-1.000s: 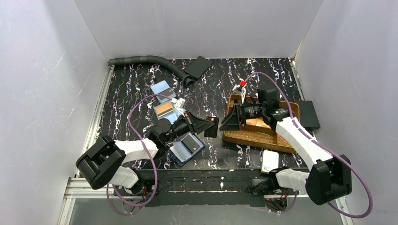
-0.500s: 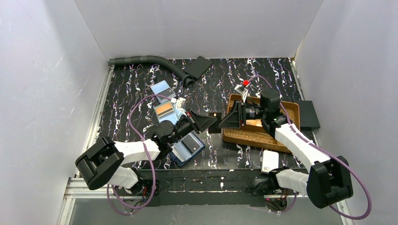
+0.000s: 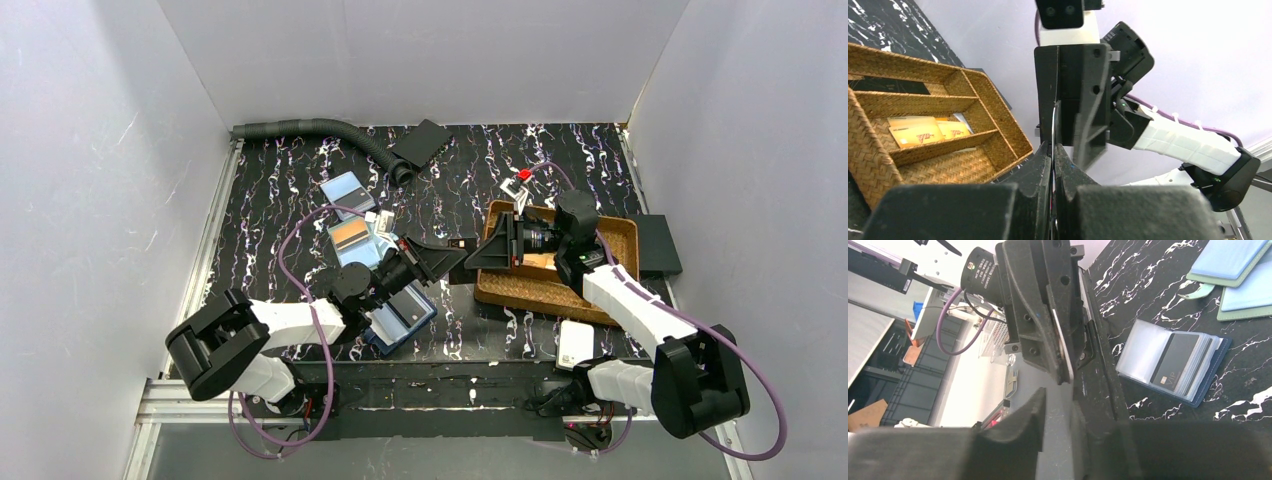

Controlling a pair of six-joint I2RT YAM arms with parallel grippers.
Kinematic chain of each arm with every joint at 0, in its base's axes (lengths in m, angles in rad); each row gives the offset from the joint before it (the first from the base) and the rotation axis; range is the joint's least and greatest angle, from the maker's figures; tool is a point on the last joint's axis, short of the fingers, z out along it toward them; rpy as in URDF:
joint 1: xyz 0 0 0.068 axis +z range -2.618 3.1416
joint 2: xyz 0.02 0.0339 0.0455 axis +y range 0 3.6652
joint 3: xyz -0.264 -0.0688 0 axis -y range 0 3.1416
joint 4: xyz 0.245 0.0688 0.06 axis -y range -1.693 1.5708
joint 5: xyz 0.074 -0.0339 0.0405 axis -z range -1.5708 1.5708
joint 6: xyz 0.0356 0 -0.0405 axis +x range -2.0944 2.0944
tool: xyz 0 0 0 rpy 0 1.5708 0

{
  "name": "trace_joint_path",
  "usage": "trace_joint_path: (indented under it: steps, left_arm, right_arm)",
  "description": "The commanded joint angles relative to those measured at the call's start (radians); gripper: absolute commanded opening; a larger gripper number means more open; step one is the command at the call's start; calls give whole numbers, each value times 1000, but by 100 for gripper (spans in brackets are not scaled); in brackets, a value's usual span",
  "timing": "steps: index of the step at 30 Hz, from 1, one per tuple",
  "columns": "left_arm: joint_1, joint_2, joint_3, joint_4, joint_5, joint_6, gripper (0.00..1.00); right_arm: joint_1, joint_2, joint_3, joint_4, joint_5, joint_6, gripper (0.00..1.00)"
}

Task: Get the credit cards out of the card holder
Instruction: Place the credit card in the storage box.

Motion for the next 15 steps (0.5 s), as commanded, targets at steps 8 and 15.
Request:
trace_joint_path:
  steps: [8,15]
  left_arm:
    - [-11,-69,-23,15,-141,33,30]
    - [-9,-228,-60,-173,-130,138,71]
  right_arm:
    - [0,-1,49,-57,-45,-97,1]
    - [-17,-38,109,-307,-90,-441,1]
